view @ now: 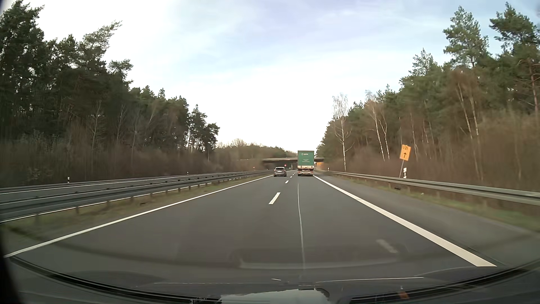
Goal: Follow the waypoints while adhering to traffic rules and regulations
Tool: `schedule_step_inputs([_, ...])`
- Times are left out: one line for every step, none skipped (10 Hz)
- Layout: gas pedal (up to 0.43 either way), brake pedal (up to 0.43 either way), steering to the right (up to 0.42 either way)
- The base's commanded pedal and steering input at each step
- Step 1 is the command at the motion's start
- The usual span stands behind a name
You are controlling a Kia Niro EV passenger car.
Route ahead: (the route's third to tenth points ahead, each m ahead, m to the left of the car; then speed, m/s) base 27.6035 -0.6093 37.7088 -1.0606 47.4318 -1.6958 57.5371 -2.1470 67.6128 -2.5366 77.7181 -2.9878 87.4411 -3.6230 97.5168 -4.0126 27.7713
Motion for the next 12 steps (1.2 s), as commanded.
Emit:
schedule_step_inputs([0.319,0.000,-0.004])
schedule_step_inputs([0.319,0.000,-0.003])
schedule_step_inputs([0.319,0.000,-0.003])
schedule_step_inputs([0.319,0.000,-0.003])
schedule_step_inputs([0.319,0.000,-0.003])
schedule_step_inputs([0.319,0.000,-0.003])
schedule_step_inputs([0.319,0.000,-0.003])
schedule_step_inputs([0.319,0.000,-0.003])
schedule_step_inputs([0.319,0.000,-0.002])
schedule_step_inputs([0.319,0.000,-0.001])
schedule_step_inputs([0.319,0.000,-0.001])
schedule_step_inputs([0.319,0.000,0.000])
